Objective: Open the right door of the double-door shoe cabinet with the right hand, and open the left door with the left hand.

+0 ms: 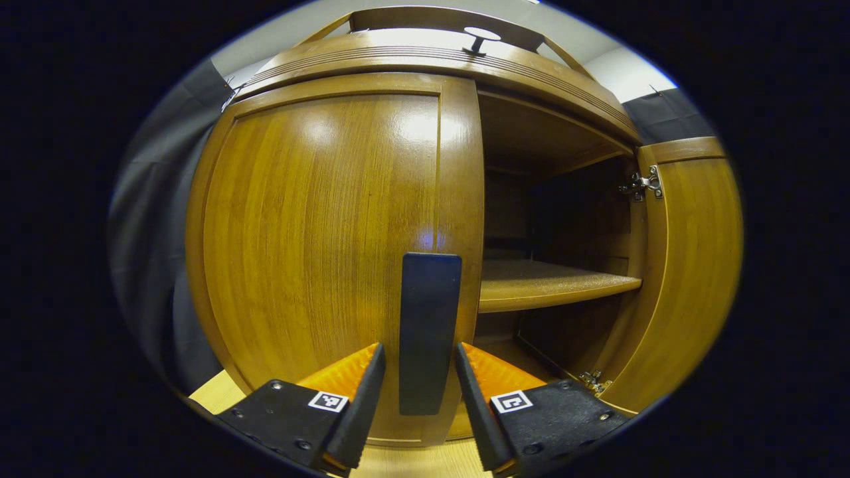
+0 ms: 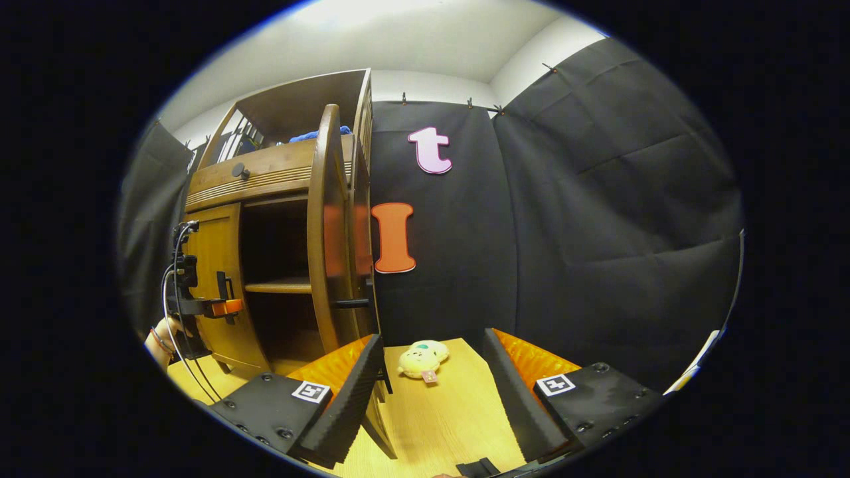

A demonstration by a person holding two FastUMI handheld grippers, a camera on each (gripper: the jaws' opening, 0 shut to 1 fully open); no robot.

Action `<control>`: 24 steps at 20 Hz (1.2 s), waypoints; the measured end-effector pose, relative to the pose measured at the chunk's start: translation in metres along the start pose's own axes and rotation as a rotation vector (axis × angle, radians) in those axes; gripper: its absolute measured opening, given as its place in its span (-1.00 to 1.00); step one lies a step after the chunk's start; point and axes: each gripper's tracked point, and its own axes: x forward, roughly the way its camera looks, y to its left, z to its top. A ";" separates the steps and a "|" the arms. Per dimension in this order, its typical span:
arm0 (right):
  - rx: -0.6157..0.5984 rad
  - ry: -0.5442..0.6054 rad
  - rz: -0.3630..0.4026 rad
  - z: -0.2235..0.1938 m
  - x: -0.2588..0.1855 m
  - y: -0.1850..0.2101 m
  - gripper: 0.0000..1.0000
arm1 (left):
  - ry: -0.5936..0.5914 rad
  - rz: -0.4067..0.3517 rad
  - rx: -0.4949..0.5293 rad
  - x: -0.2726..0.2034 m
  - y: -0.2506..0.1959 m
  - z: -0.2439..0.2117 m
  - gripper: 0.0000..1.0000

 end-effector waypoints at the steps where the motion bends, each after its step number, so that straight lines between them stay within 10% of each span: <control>1: 0.002 0.001 -0.003 -0.001 -0.001 -0.001 0.98 | -0.002 -0.004 -0.001 0.000 0.000 0.000 0.13; 3: 0.010 0.004 -0.008 -0.003 -0.005 -0.003 0.77 | -0.005 -0.014 -0.008 0.000 -0.001 0.001 0.06; 9: 0.011 0.010 -0.029 -0.004 -0.011 -0.001 0.95 | -0.018 -0.056 -0.013 -0.002 -0.003 -0.001 -0.43; 24: 0.006 -0.032 -0.071 0.004 -0.052 0.005 0.77 | -0.028 -0.122 -0.030 -0.058 0.004 0.001 -0.58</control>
